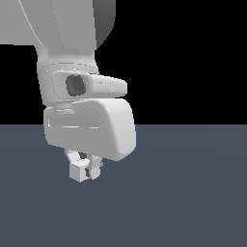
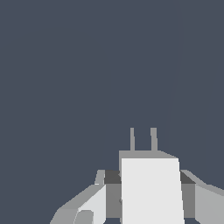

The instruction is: Plug the charger into the wall socket.

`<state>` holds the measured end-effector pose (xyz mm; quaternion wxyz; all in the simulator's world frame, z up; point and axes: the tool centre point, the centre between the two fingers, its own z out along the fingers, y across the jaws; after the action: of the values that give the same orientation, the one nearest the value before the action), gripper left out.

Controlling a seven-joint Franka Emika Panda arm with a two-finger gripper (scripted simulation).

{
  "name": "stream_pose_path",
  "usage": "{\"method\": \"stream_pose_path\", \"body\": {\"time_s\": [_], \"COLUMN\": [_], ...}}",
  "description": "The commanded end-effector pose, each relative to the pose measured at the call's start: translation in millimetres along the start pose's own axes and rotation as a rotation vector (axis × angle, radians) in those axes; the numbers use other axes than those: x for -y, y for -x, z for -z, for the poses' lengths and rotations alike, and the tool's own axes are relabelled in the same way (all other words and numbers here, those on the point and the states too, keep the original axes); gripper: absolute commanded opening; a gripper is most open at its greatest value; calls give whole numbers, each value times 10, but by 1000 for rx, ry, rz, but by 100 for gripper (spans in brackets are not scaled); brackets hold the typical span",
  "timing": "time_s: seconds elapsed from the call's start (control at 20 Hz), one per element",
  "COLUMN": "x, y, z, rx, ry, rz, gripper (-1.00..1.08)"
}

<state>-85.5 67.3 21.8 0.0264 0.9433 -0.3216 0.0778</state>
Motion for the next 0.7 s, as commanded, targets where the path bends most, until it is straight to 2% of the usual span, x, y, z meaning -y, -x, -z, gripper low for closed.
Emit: {"method": "stream_pose_path", "body": {"time_s": [0.0,0.65], "x": [1,52], "y": [-40,-274], "z": [34,246], "rx": [-1,-5], "ry": [-8,-60], "rz": [48,364], "gripper": [-100,-100]}}
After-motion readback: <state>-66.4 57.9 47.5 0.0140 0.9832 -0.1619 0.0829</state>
